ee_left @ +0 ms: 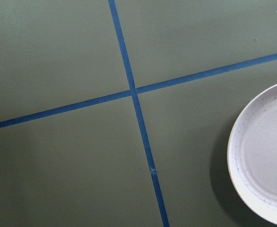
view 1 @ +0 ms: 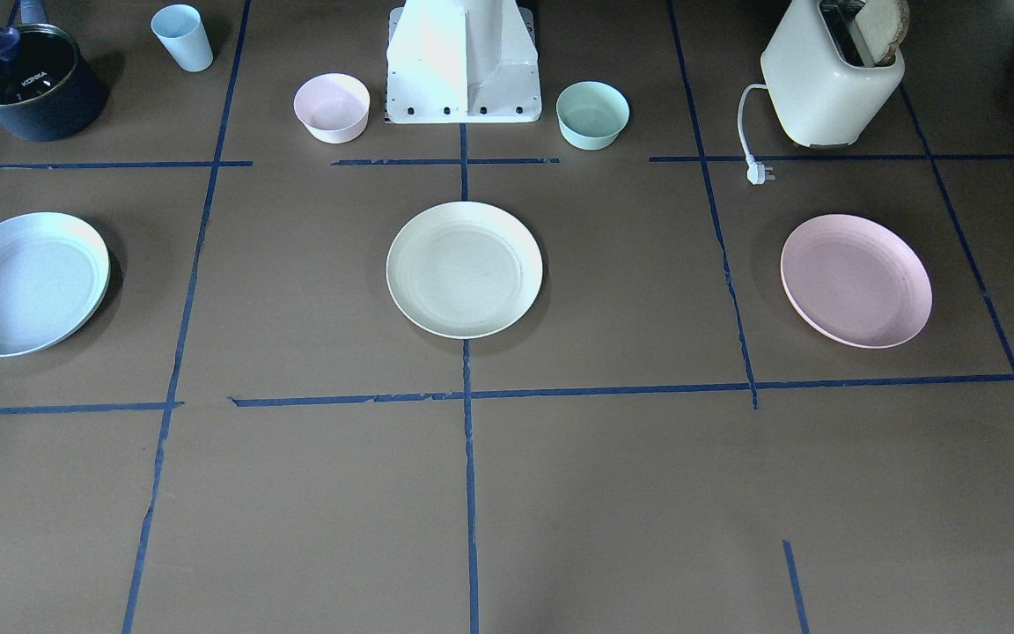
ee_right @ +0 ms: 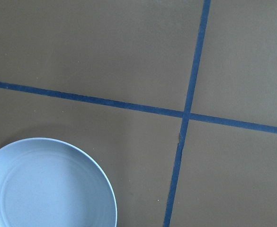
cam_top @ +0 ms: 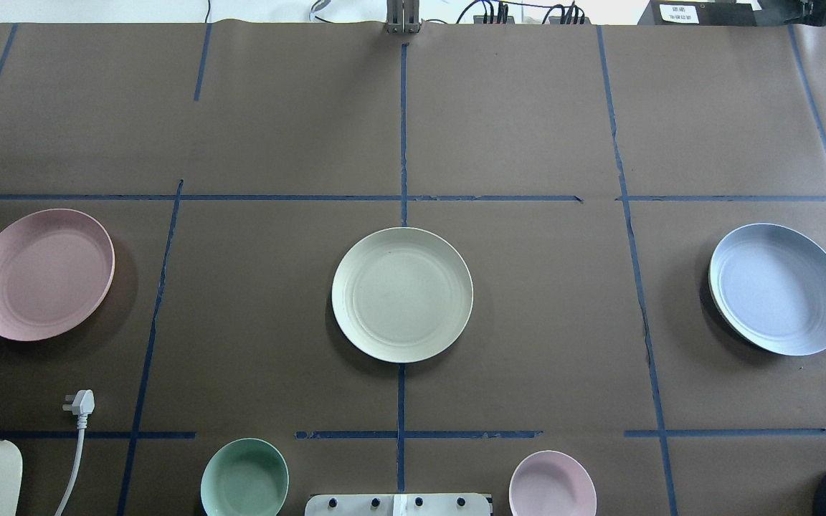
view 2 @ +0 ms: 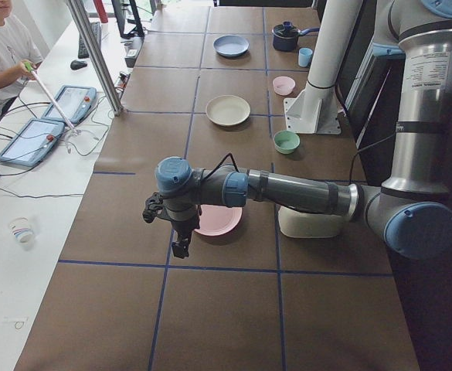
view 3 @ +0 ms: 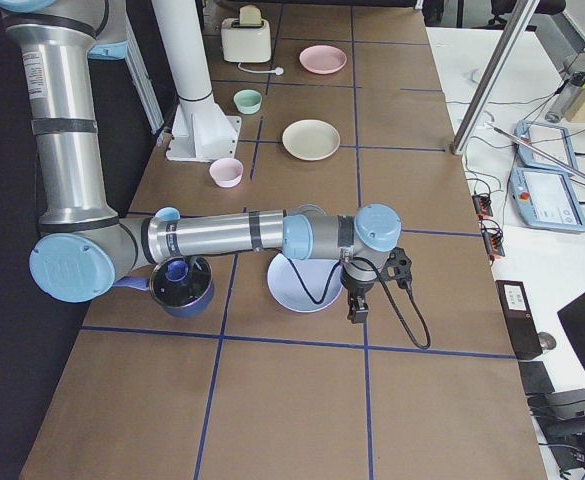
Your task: Stack three plates with pink and blue
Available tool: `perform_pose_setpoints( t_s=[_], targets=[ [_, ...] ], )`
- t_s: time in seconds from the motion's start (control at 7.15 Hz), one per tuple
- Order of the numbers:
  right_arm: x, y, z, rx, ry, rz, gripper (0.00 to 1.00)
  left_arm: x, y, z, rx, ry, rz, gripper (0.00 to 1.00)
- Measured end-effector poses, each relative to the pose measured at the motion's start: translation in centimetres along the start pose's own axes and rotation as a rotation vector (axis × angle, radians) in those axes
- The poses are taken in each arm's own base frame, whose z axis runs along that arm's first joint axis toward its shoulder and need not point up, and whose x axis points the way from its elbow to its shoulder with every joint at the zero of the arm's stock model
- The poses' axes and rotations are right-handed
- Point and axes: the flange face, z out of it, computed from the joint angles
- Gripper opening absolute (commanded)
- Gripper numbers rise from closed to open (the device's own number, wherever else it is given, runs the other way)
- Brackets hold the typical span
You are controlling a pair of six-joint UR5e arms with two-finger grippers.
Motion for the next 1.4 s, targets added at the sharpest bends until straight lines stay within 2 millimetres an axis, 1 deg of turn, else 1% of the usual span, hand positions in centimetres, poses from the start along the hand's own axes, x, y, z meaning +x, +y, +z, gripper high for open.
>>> perform_pose_setpoints(
  t_s=[0.42,0.7,1.12,1.4],
  targets=[
    [0.2,0.5,0.2,-0.011,0.002,-0.001,1.00,-0.3,1.0,0.5,-0.035,0.004,-0.022,1.00],
    [0.2,0.7,0.3,-0.010,-0.006,-0.001,1.00,-0.4,1.2,0.7,-0.040,0.007,-0.032,1.00],
    [0.1,0.8,0.6,-0.011,-0.009,0.000,1.00,0.3,1.0,-0.1,0.002,0.002,0.008,1.00],
    [-0.1,0.7,1.0,-0.017,-0.007,-0.007,1.00,0.4,1.4,0.0,0.024,0.001,0.031,1.00]
  ],
)
